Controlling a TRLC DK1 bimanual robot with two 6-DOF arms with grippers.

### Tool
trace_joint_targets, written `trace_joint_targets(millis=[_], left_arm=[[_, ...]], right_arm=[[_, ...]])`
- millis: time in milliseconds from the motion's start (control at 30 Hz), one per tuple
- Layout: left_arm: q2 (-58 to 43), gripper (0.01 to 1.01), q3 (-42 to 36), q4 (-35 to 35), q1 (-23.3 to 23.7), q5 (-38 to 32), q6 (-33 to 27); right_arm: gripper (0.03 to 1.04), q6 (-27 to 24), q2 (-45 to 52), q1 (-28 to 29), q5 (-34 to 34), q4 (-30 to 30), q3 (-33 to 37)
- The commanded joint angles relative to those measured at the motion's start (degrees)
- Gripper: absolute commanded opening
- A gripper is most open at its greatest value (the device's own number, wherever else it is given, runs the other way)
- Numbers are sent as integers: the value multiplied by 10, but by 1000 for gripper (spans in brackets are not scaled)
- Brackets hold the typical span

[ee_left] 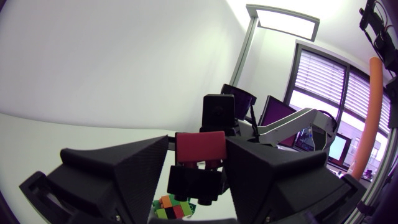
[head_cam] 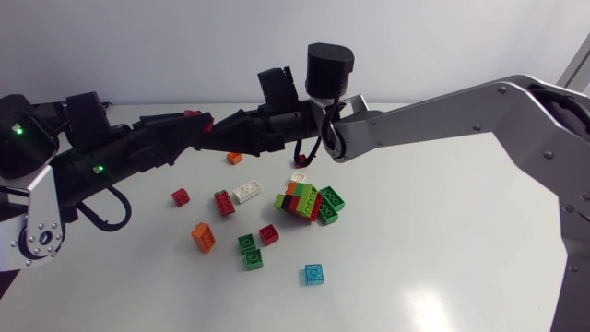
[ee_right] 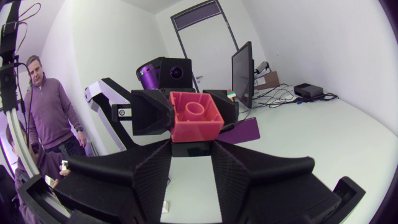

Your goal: Disassemble duplo

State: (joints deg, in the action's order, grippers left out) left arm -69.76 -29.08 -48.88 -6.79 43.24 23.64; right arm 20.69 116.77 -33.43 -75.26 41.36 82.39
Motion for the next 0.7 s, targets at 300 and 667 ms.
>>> trace_joint_targets(millis=[300, 667], left_arm=[[0, 374, 3, -5, 12, 10, 0], [1, 375, 4, -6, 27, 10, -3]], right_arm=[[90, -14, 19, -5, -17, -1, 1], [90, -20, 21, 4, -25, -1, -7]])
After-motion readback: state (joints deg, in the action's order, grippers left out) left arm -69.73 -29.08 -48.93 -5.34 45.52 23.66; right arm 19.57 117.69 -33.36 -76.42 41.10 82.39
